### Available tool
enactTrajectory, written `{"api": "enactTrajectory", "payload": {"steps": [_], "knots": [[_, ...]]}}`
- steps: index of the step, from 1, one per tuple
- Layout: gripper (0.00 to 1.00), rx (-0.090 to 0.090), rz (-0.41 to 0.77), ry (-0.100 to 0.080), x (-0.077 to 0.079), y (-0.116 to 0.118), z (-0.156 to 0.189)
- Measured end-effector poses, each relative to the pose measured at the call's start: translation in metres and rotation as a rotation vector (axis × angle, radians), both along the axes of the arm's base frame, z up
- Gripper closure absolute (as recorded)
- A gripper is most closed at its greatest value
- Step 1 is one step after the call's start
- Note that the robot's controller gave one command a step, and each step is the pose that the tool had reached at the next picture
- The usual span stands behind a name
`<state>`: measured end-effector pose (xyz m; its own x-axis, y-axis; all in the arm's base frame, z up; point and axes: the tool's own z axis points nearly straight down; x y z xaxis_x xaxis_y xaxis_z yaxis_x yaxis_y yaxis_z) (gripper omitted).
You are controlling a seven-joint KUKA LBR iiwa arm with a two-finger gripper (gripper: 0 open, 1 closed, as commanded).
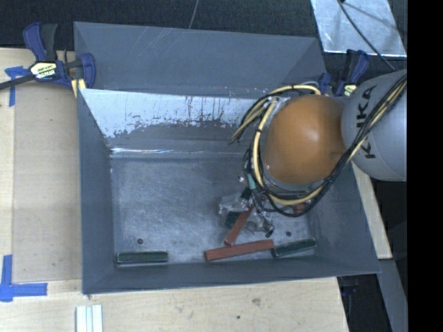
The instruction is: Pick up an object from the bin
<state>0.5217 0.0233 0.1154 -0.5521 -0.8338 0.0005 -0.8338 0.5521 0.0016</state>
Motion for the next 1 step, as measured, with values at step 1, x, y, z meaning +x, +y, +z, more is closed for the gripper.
{"api": "enactTrajectory", "payload": {"steps": [1], "knots": [[1.0,0.001,0.012,-0.003,0.0229,-0.0119,0.1177]]}}
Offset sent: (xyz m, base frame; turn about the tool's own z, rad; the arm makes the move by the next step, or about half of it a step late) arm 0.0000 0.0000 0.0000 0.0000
